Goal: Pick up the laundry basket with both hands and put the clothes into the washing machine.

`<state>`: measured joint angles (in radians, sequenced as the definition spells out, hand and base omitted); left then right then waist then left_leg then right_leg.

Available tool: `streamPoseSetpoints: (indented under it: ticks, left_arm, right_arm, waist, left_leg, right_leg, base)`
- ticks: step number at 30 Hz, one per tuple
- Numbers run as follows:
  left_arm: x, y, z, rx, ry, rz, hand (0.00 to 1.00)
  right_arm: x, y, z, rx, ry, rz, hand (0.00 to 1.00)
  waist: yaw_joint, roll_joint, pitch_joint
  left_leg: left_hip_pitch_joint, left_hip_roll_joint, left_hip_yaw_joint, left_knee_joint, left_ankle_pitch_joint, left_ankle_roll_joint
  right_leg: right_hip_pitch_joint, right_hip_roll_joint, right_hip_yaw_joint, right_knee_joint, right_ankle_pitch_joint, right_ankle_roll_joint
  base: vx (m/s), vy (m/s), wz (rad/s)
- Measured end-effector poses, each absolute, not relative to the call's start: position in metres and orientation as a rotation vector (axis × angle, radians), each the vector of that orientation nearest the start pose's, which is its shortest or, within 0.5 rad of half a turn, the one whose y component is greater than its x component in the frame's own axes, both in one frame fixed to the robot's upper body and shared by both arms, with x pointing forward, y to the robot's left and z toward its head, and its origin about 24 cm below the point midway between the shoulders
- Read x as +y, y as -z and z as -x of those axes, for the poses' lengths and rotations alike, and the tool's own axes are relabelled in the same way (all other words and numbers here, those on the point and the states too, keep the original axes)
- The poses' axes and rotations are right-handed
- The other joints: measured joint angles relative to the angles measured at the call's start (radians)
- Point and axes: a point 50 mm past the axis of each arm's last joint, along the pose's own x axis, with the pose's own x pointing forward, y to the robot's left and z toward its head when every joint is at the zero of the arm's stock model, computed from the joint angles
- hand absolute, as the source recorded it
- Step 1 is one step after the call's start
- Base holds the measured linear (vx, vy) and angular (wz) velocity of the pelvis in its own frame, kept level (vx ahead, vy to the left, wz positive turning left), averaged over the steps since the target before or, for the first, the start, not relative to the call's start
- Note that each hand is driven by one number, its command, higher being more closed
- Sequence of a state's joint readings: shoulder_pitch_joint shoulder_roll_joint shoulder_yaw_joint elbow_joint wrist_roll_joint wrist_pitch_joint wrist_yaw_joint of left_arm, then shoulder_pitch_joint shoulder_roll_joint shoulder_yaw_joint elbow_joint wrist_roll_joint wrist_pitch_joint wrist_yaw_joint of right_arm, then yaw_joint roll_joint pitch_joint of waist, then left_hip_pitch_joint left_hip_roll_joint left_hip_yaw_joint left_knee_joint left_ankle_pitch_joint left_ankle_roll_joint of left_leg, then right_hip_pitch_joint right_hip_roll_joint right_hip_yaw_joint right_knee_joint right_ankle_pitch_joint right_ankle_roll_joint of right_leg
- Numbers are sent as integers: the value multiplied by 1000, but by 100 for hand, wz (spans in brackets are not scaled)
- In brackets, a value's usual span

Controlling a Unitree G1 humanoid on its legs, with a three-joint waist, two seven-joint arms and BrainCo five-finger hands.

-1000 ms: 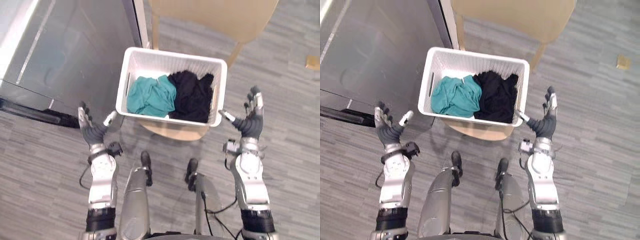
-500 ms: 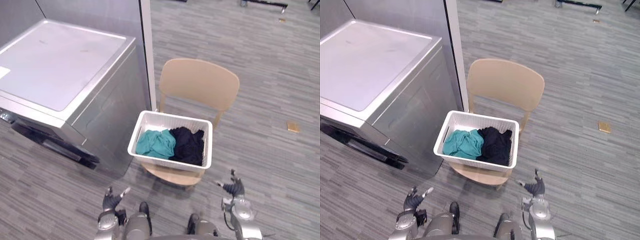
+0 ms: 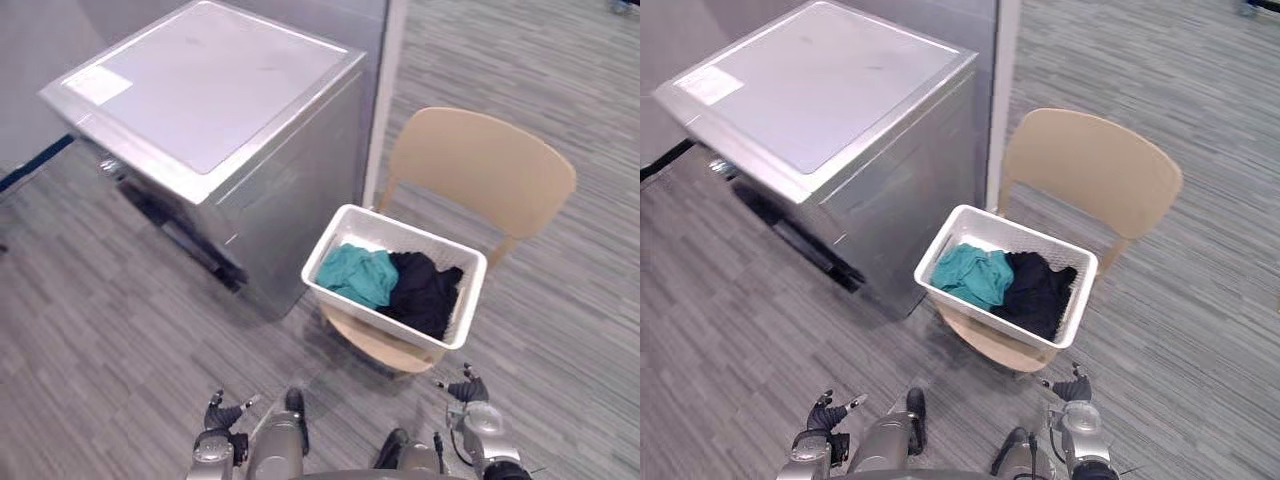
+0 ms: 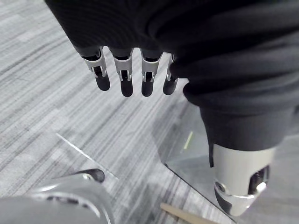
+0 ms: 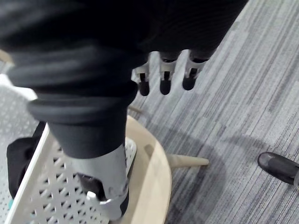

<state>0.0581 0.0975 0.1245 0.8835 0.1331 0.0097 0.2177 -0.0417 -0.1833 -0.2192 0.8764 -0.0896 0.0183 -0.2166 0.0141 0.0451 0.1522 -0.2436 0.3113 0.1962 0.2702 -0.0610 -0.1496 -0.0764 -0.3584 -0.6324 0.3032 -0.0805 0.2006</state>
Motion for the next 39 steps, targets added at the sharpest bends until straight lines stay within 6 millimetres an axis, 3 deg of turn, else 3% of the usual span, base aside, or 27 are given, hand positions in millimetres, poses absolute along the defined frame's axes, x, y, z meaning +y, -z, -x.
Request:
streamPoseSetpoints:
  ticks: [1,2,3,5,6,7,8,9,10,11,12,13,14,18,20,21,23,25,28,32,35,38,39]
  left_arm:
    - [224,131,-147,899,-287,-319,0]
    - [228,129,-150,888,-279,-342,0]
    - [234,127,-150,878,-276,-372,0]
    - [239,127,-147,882,-283,-388,0]
    - [241,130,-139,902,-288,-390,0]
    - [240,130,-138,905,-287,-389,0]
    - [240,130,-137,901,-288,-389,0]
    - [240,128,-140,888,-290,-388,0]
    - [241,126,-143,873,-296,-388,0]
    - [242,125,-143,870,-314,-371,0]
    - [242,125,-143,870,-323,-357,0]
    - [240,126,-143,871,-334,-337,0]
    - [230,126,-148,858,-328,-300,0]
    - [218,116,-167,771,-330,-263,0]
    - [209,110,-174,724,-329,-235,0]
    - [207,109,-175,717,-329,-229,0]
    - [202,109,-173,709,-332,-210,0]
    - [199,109,-173,710,-331,-199,0]
    - [200,105,-177,684,-356,-188,0]
    - [202,100,-182,658,-376,-169,0]
    - [205,95,-187,633,-392,-175,0]
    - [208,90,-195,604,-384,-195,0]
    - [208,90,-196,599,-378,-202,0]
  right_arm:
    - [-249,118,-167,850,427,225,0]
    - [-244,120,-166,862,418,211,0]
    - [-235,122,-168,865,405,191,0]
    - [-230,121,-177,853,383,192,0]
    - [-226,116,-188,829,357,208,0]
    - [-224,113,-195,810,341,219,0]
    - [-221,110,-201,796,322,229,0]
    - [-218,110,-202,791,307,237,0]
    - [-213,110,-201,789,284,246,0]
    - [-209,109,-203,780,268,253,0]
    - [-207,107,-206,769,257,259,0]
    - [-203,102,-212,730,239,271,0]
    - [-201,94,-219,683,230,276,0]
    - [-171,67,-240,515,132,270,0]
    - [-143,43,-258,378,51,249,0]
    - [-135,38,-261,349,26,245,0]
    - [-95,6,-282,200,-92,227,0]
    - [-72,-19,-292,91,-155,207,0]
    - [-54,-45,-303,-11,-208,213,0]
    - [-81,-83,-330,-129,-102,259,0]
    - [-122,-136,-351,-280,98,262,0]
    - [-153,-172,-361,-374,243,258,0]
    - [-157,-176,-361,-384,261,257,0]
  waist:
    - [2,-43,20]
    - [8,-57,21]
    - [5,-67,18]
    - [17,-63,25]
    - [37,-51,30]
    - [36,-41,35]
    - [27,-28,44]
    - [23,-25,53]
    - [26,-32,67]
    - [26,-44,70]
    - [26,-42,73]
    - [22,-34,78]
    - [13,-15,86]
    - [23,-25,102]
    - [58,-26,106]
    - [57,-24,107]
    - [68,-17,124]
    - [81,-17,139]
    - [96,-27,162]
    - [108,-20,187]
    - [112,-21,201]
    - [113,-20,209]
    - [112,-20,209]
  left_leg:
    - [-13,-53,-10,13,-6,-3]
    - [-23,-73,-12,27,-15,8]
    - [-58,-102,-26,89,-50,25]
    - [-84,-116,-17,196,-134,49]
    - [-86,-124,11,225,-174,70]
    - [-86,-133,14,218,-176,75]
    - [-87,-143,10,200,-166,90]
    - [-82,-147,-4,171,-152,99]
    - [-55,-163,-7,122,-130,107]
    - [-31,-180,-9,83,-115,121]
    - [-21,-184,-13,66,-102,121]
    - [-17,-192,-32,43,-83,116]
    - [-21,-202,-66,22,-57,98]
    - [-43,-242,-146,-31,23,85]
    - [-55,-257,-164,-63,69,80]
    - [-64,-259,-170,-63,78,80]
    - [-78,-257,-164,-67,87,86]
    - [-97,-263,-150,-66,85,87]
    - [-147,-275,-118,-58,73,105]
    - [-207,-277,-81,-53,83,112]
    - [-247,-290,-91,-63,114,120]
    - [-256,-304,-106,-93,147,124]
    - [-257,-307,-112,-98,150,122]
  right_leg:
    - [20,-32,11,-43,20,12]
    - [26,-38,25,-61,26,11]
    - [29,-54,50,-70,44,-2]
    - [17,-94,99,-26,75,-1]
    - [-49,-133,144,55,107,-93]
    - [-89,-141,158,102,115,-198]
    - [-148,-129,215,174,85,-259]
    - [-190,-71,287,223,16,-171]
    - [-212,23,357,248,-56,-135]
    - [-228,115,386,244,-115,-150]
    - [-232,165,404,224,-135,-149]
    - [-230,246,463,159,-154,-184]
    - [-204,258,461,122,-138,-196]
    - [-227,213,383,193,-170,-194]
    - [-226,189,326,217,-193,-203]
    - [-226,182,306,220,-196,-206]
    - [-227,174,264,235,-208,-220]
    - [-247,153,244,268,-229,-221]
    - [-307,118,237,326,-252,-214]
    - [-349,86,213,342,-261,-210]
    - [-374,74,194,340,-257,-204]
    - [-389,69,193,336,-253,-197]
    - [-390,69,193,335,-253,-197]
  base:
    - [-18,342,65]
    - [-37,467,73]
    - [-54,330,39]
    - [-94,354,-10]
    - [-108,306,-54]
    - [-104,316,-47]
    - [-74,179,1]
    - [-58,123,23]
    - [-30,36,33]
    - [19,-18,23]
    - [51,-44,28]
    - [97,-46,47]
    - [102,-27,50]
    - [104,-92,86]
    - [21,-88,87]
    - [-19,-64,82]
    - [-48,-44,55]
    - [-82,-24,31]
    - [-127,1,26]
    - [-102,3,35]
    - [-24,11,28]
    - [48,-22,21]
    - [71,-65,23]
